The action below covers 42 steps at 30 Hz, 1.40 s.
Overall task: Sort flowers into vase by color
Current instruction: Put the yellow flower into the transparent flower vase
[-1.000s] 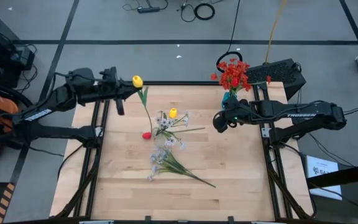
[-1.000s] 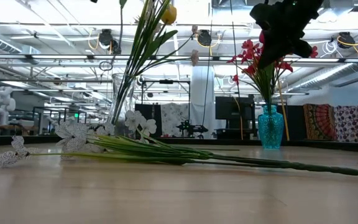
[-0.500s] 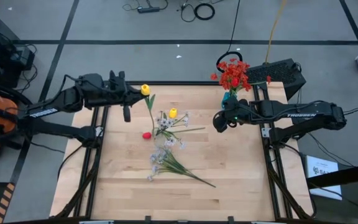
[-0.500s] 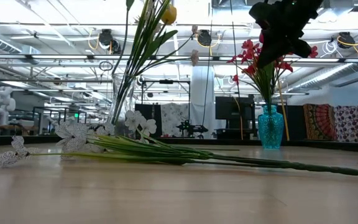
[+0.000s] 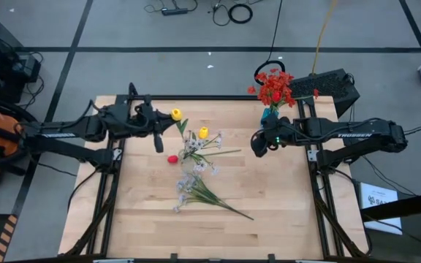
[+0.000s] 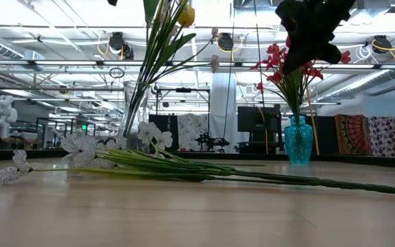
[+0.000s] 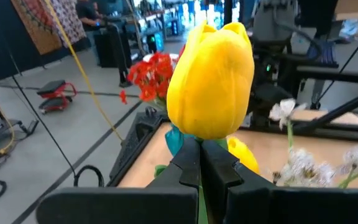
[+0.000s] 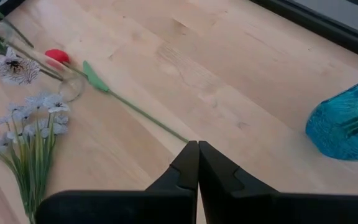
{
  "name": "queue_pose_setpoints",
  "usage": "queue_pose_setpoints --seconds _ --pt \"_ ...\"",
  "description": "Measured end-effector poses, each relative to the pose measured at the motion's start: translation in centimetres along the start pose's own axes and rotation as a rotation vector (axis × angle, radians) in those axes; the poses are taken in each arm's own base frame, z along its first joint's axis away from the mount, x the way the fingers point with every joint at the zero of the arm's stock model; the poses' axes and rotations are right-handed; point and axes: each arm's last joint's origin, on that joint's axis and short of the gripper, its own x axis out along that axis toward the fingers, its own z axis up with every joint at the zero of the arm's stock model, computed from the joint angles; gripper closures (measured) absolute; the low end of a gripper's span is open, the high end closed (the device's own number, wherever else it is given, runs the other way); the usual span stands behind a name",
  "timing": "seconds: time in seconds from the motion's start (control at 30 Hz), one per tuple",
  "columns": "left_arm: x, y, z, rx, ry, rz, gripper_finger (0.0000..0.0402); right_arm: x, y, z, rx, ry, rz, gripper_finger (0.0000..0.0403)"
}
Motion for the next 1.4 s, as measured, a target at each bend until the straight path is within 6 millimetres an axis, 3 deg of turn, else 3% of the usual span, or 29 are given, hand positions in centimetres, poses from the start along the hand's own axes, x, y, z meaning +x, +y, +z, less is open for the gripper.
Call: queue_pose_setpoints --seconds 0.33,0.63,0.87,1.13,1.4 --pt "-2.5 0.5 1.7 -0.028 -0.101 0.036 0.04 0.0 0.0 0.0 -0.001 0.001 0.004 0.0403" --pt "-4.5 1.1 2.1 -0.043 -0.085 0.039 0.04 0.0 0.1 0.0 0.001 -0.003 0.008 0.0403" --pt "-4.1 0.4 2.0 -0.042 -0.074 -0.029 0.04 0.0 0.2 0.2 0.015 -0.02 0.023 0.0403" --pt "-2.9 -0.6 0.0 -0.012 0.004 0.028 0.04 0.0 0.5 0.6 0.025 -0.055 0.055 0.0403" --pt "-3.7 -0.3 1.2 -0.02 -0.103 0.045 0.04 0.0 0.6 0.5 0.02 -0.041 0.071 0.0403"
